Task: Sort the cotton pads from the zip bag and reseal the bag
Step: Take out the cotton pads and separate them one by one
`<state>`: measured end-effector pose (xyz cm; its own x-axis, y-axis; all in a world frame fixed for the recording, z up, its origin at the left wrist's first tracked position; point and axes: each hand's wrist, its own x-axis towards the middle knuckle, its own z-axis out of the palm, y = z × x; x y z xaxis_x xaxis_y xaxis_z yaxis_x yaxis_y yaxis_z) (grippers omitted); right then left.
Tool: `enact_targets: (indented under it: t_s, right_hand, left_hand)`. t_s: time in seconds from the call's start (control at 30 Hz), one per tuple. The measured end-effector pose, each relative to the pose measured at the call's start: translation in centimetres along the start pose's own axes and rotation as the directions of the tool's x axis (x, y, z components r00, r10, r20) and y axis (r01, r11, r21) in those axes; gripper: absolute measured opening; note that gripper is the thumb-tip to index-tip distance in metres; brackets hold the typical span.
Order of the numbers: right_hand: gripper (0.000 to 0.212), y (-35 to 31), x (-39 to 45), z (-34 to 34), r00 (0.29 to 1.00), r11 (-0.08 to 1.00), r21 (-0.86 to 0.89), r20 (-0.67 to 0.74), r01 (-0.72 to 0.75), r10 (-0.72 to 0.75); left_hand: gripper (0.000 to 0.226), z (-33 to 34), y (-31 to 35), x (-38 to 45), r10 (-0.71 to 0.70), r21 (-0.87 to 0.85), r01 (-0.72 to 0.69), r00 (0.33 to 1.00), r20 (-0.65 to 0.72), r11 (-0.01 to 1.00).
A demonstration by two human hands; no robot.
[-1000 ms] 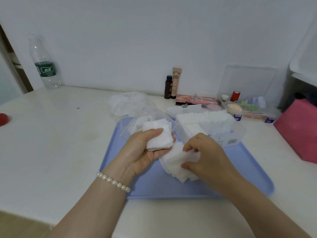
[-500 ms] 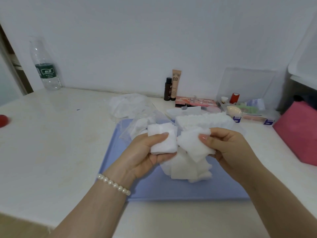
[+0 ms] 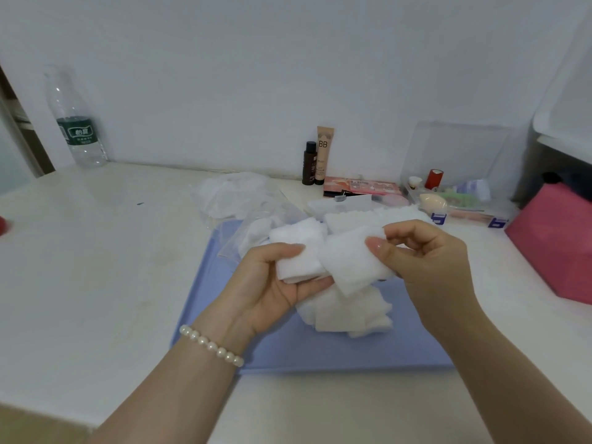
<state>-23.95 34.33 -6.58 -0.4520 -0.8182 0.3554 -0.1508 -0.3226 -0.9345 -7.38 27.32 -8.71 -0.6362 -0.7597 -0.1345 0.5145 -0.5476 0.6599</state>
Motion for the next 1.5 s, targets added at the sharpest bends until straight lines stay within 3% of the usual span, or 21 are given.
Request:
enact_targets:
  t_s: [0.1, 0.2, 0.37, 0.5, 0.67, 0.8, 0.9, 1.0, 1.07, 1.17, 1.5]
  right_hand:
    - [0.021, 0.0, 0.3, -0.4, 0.986, 0.993, -0.041, 0.116, -0.112, 0.116]
    - [0.02, 0.2, 0.6, -0.8, 0.945, 0.975, -0.104, 0.246, -0.195, 0.216]
    - [0.023, 0.8, 0.5, -0.4, 0.963, 0.981, -0.151, 0.224, -0.119, 0.151]
    - [0.029, 1.1, 0.4, -0.1, 0.973, 0.976, -0.217, 0.216, -0.032, 0.08]
    - [0.026, 1.3, 0.4, -0.2, 0.979, 0.971, -0.233, 0.175, -0.059, 0.102]
    - [0.015, 1.1, 0.3, -0.4, 0.98, 0.98, -0.165, 0.145, -0.113, 0.138]
    - [0.005, 0.5, 0.2, -0.1, 0.965, 0.973, 0.026, 0.137, -0.229, 0.223]
    - [0.031, 0.1, 0.3, 0.0, 0.894, 0.877, 0.219, 0.249, -0.428, 0.374]
    - [0.045, 0.0, 0.3, -0.1, 0.849, 0.85, 0.205, 0.343, -0.485, 0.402]
    - [0.053, 0.0, 0.2, -0.4, 0.847, 0.862, 0.191, 0.373, -0.47, 0.38]
    - [0.027, 0.1, 0.0, -0.1, 0.88, 0.891, 0.179, 0.322, -0.417, 0.348]
  left_hand:
    - [0.035, 0.0, 0.0, 0.0, 0.062, 0.018, -0.061, 0.996, -0.065, 0.998]
    - [0.032, -0.3, 0.0, 0.1, 0.044, 0.092, -0.036, 0.995, -0.088, 0.995]
    - [0.027, -0.5, 0.2, -0.2, -0.079, 0.14, 0.075, 0.997, 0.026, 0.987]
    - [0.021, -0.6, 0.1, -0.3, -0.069, 0.187, 0.053, 0.995, 0.079, 0.981]
    - [0.022, -0.3, -0.2, -0.6, -0.08, 0.288, 0.043, 0.99, 0.119, 0.957]
    - [0.023, 0.0, -0.2, -0.9, -0.074, 0.328, 0.025, 0.988, 0.139, 0.944]
    - [0.022, 0.2, -0.3, -0.7, 0.007, 0.277, -0.043, 0.991, 0.132, 0.96]
    - [0.032, 0.2, 0.0, -0.6, 0.115, 0.205, -0.13, 0.99, 0.084, 0.97]
    - [0.039, 0.1, 0.3, -0.5, 0.151, 0.175, -0.16, 0.987, 0.06, 0.972]
    - [0.039, 0.1, 0.4, -0.5, 0.165, 0.152, -0.169, 0.985, 0.039, 0.974]
    - [0.037, 0.1, 0.4, -0.6, 0.159, 0.131, -0.162, 0.987, 0.026, 0.978]
